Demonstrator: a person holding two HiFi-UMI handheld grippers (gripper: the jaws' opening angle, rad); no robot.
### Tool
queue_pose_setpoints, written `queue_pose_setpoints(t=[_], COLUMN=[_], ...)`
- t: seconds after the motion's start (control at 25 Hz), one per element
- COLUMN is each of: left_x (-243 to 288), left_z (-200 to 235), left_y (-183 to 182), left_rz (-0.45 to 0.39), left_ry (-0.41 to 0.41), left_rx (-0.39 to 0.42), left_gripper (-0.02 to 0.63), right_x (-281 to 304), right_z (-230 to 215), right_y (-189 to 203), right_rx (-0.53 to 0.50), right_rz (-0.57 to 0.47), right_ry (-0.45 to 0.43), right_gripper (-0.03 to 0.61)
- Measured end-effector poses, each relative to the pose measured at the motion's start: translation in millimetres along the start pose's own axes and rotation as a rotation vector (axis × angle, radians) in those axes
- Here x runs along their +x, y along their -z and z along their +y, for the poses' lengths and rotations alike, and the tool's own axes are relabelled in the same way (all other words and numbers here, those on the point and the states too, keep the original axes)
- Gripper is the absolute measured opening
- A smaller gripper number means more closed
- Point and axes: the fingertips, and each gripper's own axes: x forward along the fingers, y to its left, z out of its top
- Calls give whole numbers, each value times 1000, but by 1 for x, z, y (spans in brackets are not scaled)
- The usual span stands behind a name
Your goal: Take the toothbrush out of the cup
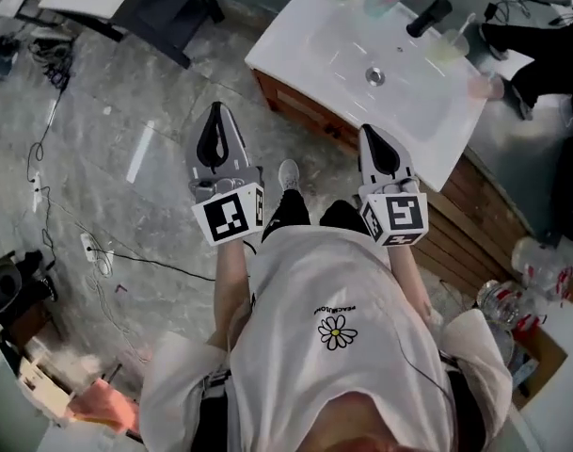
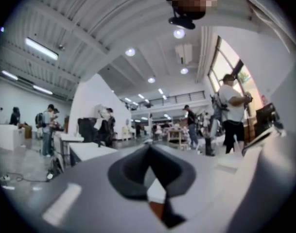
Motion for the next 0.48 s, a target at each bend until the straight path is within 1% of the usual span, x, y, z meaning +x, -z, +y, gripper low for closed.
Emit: queue_pose_setpoints(t=[0.08, 0.16, 0.28, 0.4, 0.48], left_x=[32, 51, 74, 98, 115], left_z=[-9, -27, -67, -113, -140], left_y=[8, 16, 12, -5, -16], left_rz=[4, 16, 19, -27, -56], left_ry=[40, 93, 204, 315, 367], left_rx=[-22, -48, -70, -24, 1], left_gripper=[8, 8, 8, 8, 8], right_x=[6, 4, -2, -6, -10], right_z=[-23, -43, -71, -108, -129], right_y=[-7, -4, 2, -8, -14], right_rx=[-6, -1, 16, 31, 57], right_rz=[-6, -4, 2, -33, -74], right_ry=[74, 140, 216, 293, 339], right_gripper=[-2, -1, -2, -1, -2])
